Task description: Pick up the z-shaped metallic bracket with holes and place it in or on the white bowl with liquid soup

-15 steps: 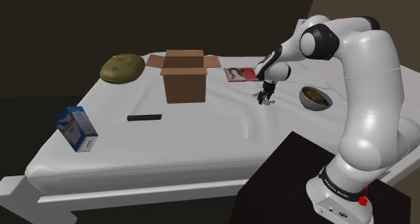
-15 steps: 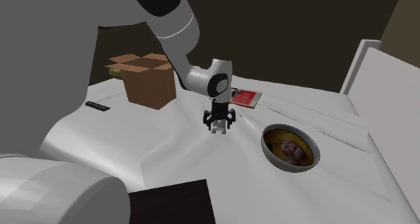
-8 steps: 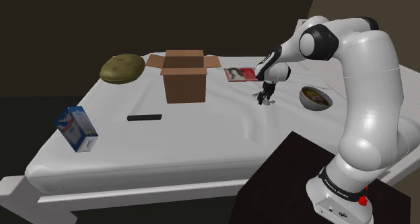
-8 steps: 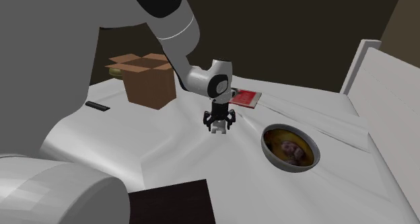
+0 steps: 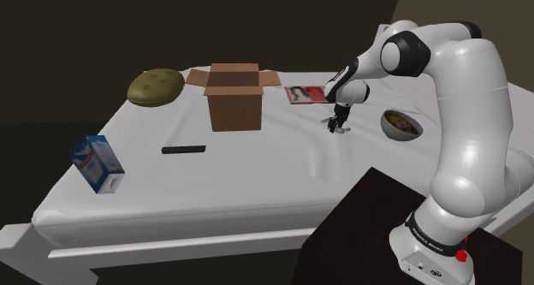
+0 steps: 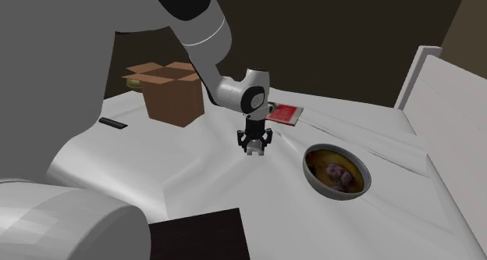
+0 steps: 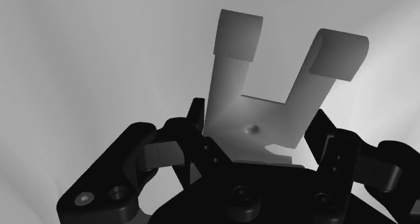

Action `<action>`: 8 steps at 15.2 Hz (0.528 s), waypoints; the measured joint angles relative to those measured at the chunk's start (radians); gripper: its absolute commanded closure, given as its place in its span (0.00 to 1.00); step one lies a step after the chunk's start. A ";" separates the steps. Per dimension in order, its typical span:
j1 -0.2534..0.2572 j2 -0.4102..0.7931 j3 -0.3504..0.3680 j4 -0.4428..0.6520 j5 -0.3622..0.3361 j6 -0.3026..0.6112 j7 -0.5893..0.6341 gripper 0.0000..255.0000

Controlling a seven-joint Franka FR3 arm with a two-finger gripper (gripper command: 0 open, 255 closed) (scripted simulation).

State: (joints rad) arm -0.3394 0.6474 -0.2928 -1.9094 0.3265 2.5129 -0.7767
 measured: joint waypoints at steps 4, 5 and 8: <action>0.004 -0.013 -0.004 -0.004 -0.005 -0.009 0.003 1.00; 0.006 -0.022 -0.008 -0.004 -0.009 -0.018 0.006 1.00; 0.013 -0.052 -0.019 -0.010 -0.021 -0.041 0.012 1.00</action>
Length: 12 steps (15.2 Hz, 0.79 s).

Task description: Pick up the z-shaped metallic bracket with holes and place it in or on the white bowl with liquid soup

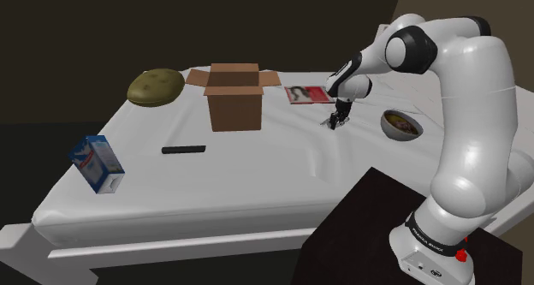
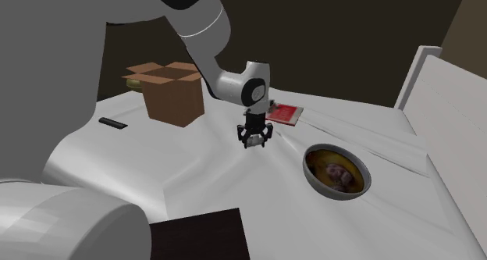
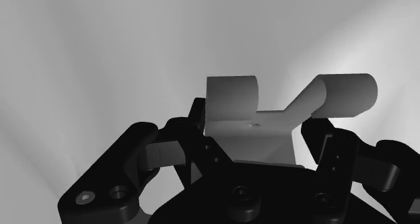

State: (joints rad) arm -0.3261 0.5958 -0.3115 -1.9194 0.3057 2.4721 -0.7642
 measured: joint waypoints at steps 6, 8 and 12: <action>0.018 -0.064 -0.023 -0.010 -0.028 -0.053 0.019 1.00; 0.022 -0.083 -0.029 -0.009 -0.037 -0.072 0.026 1.00; 0.032 -0.121 -0.042 -0.005 -0.057 -0.111 0.039 1.00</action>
State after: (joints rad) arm -0.2944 0.4751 -0.3538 -1.9247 0.2490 2.3607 -0.7255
